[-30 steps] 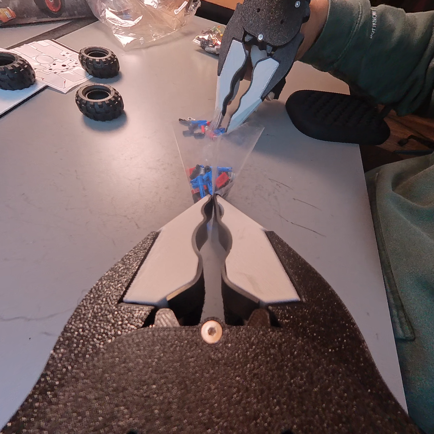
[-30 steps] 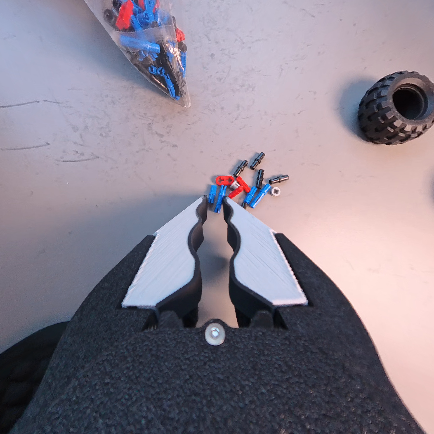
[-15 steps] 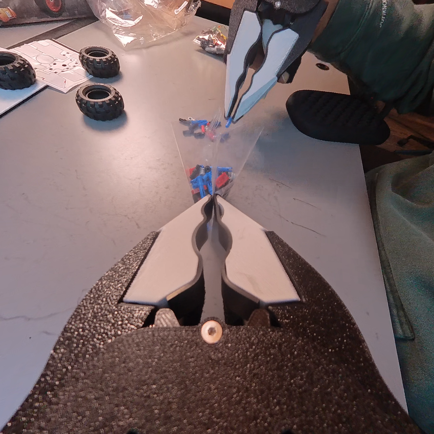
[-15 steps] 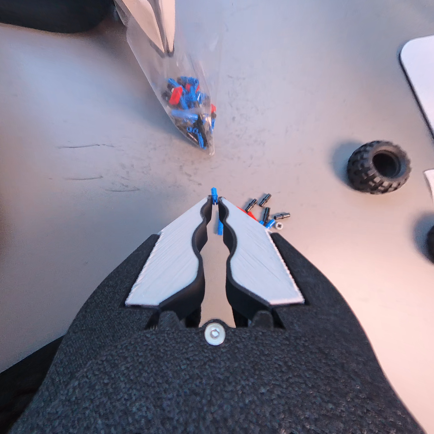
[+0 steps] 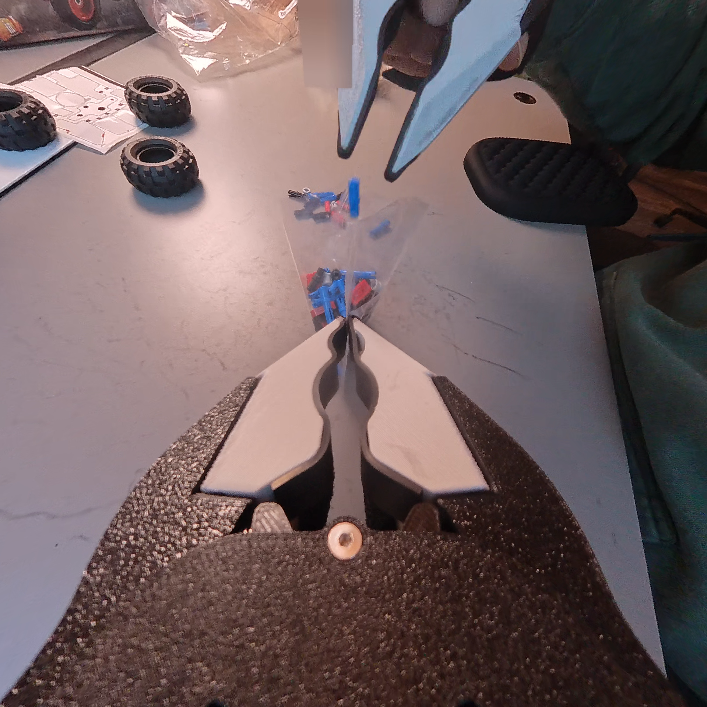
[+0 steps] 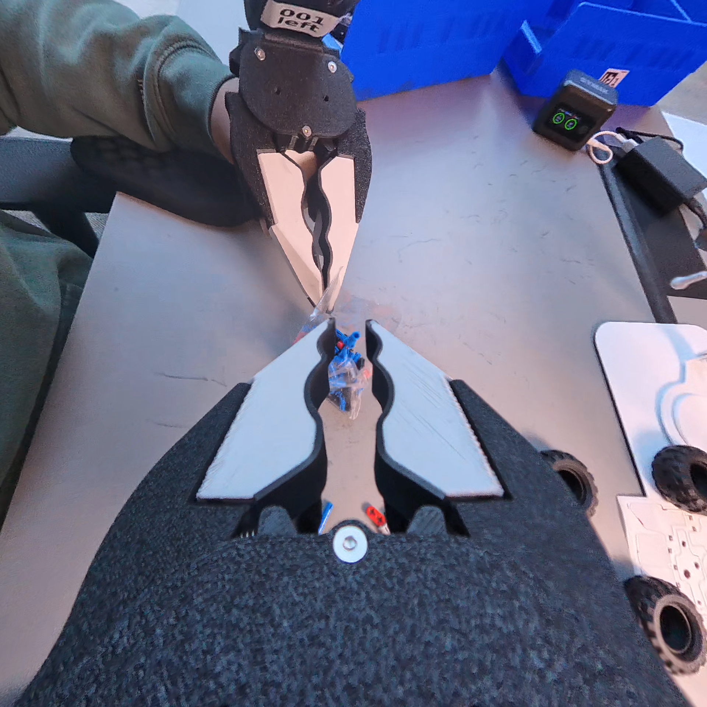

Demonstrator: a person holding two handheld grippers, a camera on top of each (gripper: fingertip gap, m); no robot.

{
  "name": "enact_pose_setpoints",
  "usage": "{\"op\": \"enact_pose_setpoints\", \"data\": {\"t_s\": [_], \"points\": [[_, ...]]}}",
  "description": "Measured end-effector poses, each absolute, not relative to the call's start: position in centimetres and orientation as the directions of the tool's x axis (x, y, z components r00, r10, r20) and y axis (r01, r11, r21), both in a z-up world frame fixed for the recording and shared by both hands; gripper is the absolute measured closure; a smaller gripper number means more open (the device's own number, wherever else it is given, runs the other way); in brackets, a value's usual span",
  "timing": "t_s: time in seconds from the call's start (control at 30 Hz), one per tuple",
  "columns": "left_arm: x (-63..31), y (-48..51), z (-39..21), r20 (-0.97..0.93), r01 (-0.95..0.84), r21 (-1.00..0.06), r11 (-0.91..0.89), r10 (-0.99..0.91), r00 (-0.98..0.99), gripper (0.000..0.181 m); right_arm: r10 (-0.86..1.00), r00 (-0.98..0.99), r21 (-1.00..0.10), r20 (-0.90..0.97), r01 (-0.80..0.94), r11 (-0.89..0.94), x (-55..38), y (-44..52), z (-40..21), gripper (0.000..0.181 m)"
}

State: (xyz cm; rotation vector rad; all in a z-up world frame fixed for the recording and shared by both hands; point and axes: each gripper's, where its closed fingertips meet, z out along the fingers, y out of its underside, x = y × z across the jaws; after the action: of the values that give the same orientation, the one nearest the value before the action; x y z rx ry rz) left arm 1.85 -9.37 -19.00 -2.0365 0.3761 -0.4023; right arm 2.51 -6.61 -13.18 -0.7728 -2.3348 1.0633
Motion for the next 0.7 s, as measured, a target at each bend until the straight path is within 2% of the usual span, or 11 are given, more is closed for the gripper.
{"op": "enact_pose_setpoints", "data": {"t_s": [0.13,0.37,0.5,0.7], "points": [[1.6,-9.5,-19.0,0.117,-0.104,-0.879,-0.465,-0.422,0.899,0.181,0.696,-0.703,-0.796,0.147,0.333,0.505,3.1,-4.5,-13.1,0.169],[1.9,-9.6,-19.0,0.118,-0.110,-0.878,-0.466,-0.432,0.894,0.181,0.751,-0.659,-0.595,0.037,0.589,0.546,9.4,-0.1,-22.3,0.164],[2.0,-9.5,-19.1,0.124,-0.103,-0.879,-0.466,-0.432,0.894,0.181,0.789,-0.614,-0.607,0.025,0.618,0.500,9.6,0.3,-23.6,0.181],[2.0,-9.5,-19.0,0.120,-0.104,-0.880,-0.464,-0.429,0.895,0.181,0.773,-0.633,-0.590,0.044,0.608,0.532,9.0,0.4,-23.2,0.181]]}}
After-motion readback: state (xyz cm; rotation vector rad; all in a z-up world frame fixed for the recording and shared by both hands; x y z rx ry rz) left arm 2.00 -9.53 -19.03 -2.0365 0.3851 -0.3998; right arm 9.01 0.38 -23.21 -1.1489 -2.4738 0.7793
